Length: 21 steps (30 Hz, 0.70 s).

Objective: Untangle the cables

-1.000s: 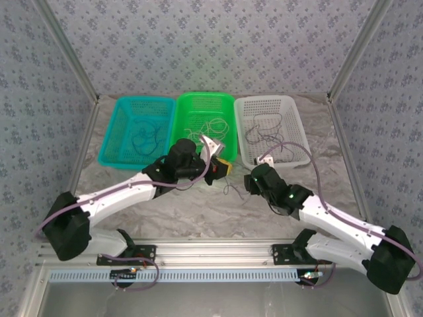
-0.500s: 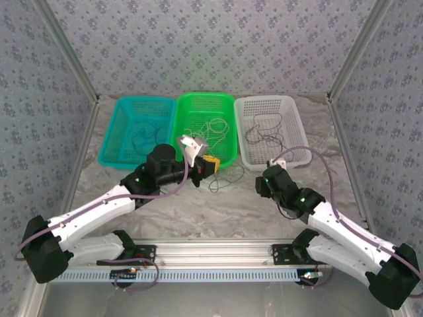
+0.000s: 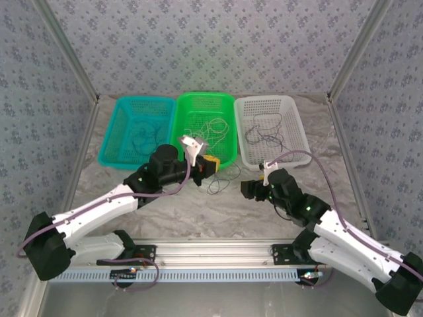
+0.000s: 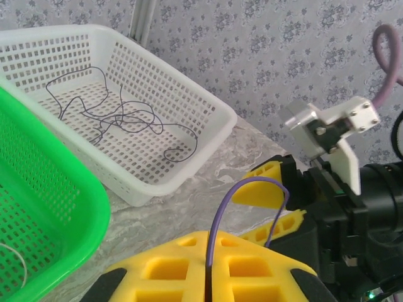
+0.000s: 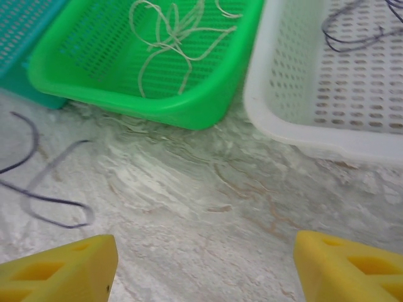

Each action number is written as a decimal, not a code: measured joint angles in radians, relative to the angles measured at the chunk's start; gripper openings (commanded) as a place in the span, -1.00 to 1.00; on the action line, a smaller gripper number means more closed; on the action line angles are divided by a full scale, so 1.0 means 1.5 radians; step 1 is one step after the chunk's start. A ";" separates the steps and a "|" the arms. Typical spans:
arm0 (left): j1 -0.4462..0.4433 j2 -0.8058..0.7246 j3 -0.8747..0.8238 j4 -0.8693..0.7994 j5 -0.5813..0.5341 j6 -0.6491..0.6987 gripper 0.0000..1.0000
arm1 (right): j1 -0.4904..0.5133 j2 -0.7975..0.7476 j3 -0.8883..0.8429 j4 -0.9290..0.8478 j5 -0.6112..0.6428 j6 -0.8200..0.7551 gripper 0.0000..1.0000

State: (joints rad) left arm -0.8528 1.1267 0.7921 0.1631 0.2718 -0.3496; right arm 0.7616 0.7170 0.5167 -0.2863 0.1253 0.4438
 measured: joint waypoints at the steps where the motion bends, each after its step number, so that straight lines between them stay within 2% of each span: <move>1: 0.000 0.003 0.000 0.001 -0.002 -0.003 -0.84 | 0.003 -0.006 0.000 0.005 -0.005 -0.001 0.55; 11: 0.000 0.029 -0.001 0.014 -0.023 -0.032 -0.84 | 0.008 -0.055 -0.003 0.058 -0.042 -0.002 0.61; 21: -0.003 0.054 -0.009 0.092 -0.007 -0.075 -0.83 | 0.008 0.021 -0.015 0.144 -0.042 0.003 0.66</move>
State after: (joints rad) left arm -0.8577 1.2083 0.7788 0.3004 0.2611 -0.4625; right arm 0.7731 0.7483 0.4942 -0.0700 0.0628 0.4484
